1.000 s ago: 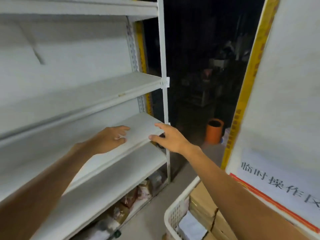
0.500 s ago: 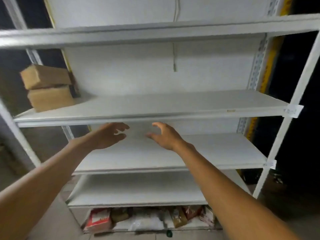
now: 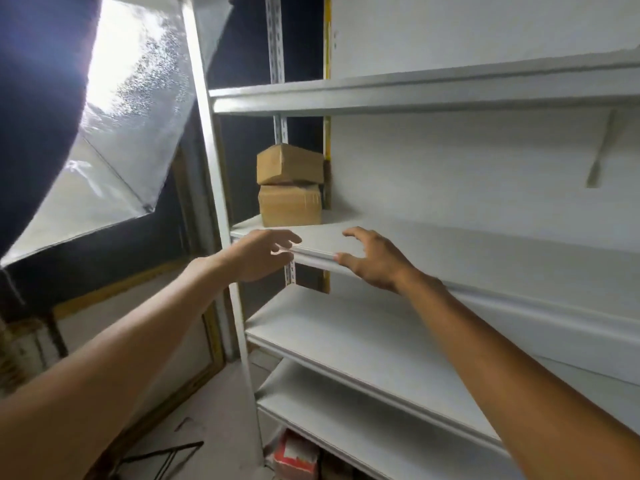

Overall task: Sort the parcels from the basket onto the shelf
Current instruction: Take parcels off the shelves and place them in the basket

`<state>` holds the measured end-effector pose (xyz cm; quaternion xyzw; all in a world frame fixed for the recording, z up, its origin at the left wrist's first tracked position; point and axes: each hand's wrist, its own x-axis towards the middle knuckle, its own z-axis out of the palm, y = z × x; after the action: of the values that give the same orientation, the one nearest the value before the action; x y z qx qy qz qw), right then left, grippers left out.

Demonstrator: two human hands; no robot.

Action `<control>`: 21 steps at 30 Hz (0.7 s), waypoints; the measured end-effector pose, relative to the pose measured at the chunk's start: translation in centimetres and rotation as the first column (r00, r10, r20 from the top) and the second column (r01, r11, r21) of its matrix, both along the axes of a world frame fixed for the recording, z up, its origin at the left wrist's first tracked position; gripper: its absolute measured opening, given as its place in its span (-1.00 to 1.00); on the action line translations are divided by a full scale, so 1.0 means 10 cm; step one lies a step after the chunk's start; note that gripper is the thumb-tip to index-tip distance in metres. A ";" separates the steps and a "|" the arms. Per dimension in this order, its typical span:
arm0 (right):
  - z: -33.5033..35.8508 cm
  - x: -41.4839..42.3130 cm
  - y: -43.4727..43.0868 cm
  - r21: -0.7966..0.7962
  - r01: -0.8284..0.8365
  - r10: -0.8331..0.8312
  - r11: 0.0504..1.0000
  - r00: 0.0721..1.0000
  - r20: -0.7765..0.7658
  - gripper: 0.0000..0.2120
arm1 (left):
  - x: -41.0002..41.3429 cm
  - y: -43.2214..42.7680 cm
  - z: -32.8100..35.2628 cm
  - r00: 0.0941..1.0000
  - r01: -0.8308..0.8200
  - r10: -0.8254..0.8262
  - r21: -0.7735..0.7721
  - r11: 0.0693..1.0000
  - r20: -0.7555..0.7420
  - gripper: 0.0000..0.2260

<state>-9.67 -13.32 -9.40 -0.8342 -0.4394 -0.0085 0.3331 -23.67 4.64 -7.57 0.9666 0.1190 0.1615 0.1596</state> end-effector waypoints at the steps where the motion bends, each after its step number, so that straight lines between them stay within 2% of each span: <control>1: 0.01 0.04 0.14 -0.009 -0.006 0.006 1.000 1.000 0.004 -0.47 | 0.04 0.13 0.00 1.000 -0.010 0.010 -0.007 1.000 0.006 -0.70; 8: 0.05 0.60 0.94 0.000 -0.043 0.043 0.999 0.999 -0.017 -0.46 | 0.41 0.92 0.01 0.997 -0.070 0.071 -0.033 0.997 0.032 -0.66; 15: 0.18 1.58 1.75 0.140 -0.045 0.055 0.989 0.996 -0.072 -0.46 | 1.08 1.75 0.13 0.978 -0.122 0.130 -0.056 0.991 0.161 -0.59; 18: 0.22 1.97 2.06 0.192 -0.063 0.080 0.979 0.994 -0.080 -0.47 | 1.41 2.06 0.19 0.968 -0.159 0.173 -0.090 0.983 0.180 -0.56; 21: 0.31 2.32 2.39 0.196 -0.094 0.110 0.976 0.991 -0.071 -0.47 | 1.73 2.33 0.25 0.961 -0.200 0.208 -0.061 0.978 0.182 -0.57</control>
<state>13.49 10.62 -6.34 -0.7741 -0.4650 0.0003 0.4295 -6.36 27.98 -5.04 0.9260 0.2058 0.2650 0.1730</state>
